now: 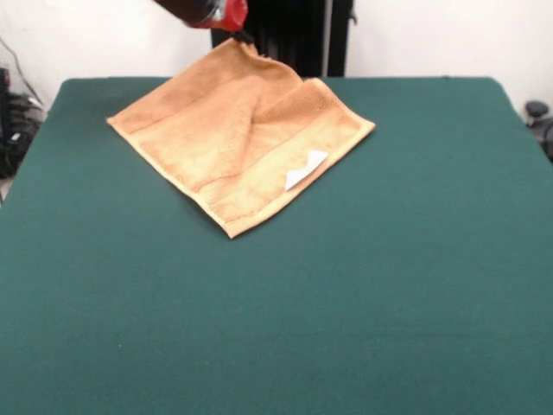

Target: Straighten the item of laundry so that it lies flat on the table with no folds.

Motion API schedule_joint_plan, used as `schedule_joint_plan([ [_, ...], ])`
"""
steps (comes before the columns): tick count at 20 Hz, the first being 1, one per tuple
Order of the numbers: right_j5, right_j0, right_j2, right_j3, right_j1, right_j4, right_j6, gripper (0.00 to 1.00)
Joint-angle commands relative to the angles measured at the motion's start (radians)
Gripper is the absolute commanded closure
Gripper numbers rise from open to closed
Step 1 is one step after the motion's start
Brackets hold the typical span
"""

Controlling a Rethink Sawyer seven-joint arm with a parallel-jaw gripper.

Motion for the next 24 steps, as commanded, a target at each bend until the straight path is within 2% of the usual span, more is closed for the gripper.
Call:
schedule_joint_plan([
  [1,0.072,0.022,-0.008,-0.031,0.032,0.052,-0.014,0.00],
  [19,0.049,0.039,-0.014,-0.051,0.042,0.064,0.015,0.00],
  [20,-0.105,0.074,-0.022,-0.080,0.006,-0.024,0.044,0.00],
  [23,-0.314,0.173,-0.070,-0.132,-0.066,-0.149,0.155,0.00],
  [24,-0.365,0.215,-0.099,-0.142,-0.088,-0.160,0.219,0.00],
])
